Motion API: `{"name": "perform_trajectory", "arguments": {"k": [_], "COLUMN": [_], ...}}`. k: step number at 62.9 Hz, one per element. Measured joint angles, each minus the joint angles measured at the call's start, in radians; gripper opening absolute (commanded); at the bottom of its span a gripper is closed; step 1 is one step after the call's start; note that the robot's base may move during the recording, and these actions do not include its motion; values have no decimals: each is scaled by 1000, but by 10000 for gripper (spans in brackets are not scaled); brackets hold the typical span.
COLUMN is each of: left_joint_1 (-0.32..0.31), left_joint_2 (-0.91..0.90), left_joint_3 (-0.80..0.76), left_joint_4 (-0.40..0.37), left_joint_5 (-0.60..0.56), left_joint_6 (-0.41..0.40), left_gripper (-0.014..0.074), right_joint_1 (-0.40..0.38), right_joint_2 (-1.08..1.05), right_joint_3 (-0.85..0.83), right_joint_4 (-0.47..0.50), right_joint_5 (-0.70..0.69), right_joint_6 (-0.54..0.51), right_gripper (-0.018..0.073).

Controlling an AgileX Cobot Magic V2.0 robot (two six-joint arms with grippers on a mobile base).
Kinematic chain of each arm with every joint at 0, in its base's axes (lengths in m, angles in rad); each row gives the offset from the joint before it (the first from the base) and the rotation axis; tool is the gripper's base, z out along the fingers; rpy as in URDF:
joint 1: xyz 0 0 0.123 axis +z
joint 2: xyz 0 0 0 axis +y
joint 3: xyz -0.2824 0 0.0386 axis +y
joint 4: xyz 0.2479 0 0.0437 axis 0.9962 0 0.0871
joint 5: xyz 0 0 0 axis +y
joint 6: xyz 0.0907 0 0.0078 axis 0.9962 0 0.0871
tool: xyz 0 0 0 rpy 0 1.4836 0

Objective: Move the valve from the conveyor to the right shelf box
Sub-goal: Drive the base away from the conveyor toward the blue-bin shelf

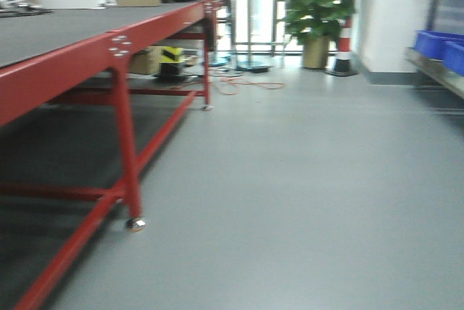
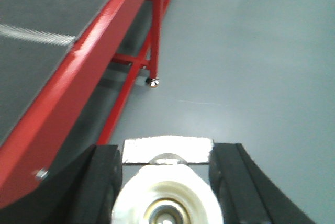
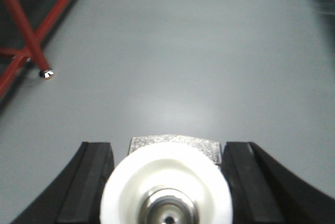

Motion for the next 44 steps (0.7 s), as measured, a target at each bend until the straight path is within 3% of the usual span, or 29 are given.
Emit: {"name": "perform_trajectory", "arguments": {"k": [44], "left_joint_1": [0], "left_joint_2": [0], "left_joint_3": [0], "left_joint_4": [0], "left_joint_5": [0], "left_joint_6": [0], "left_gripper": [-111], "right_joint_1": [0], "right_joint_2": [0], "right_joint_3": [0], "right_joint_4": [3], "right_joint_5": [0], "right_joint_6": [0], "right_gripper": [-166]}}
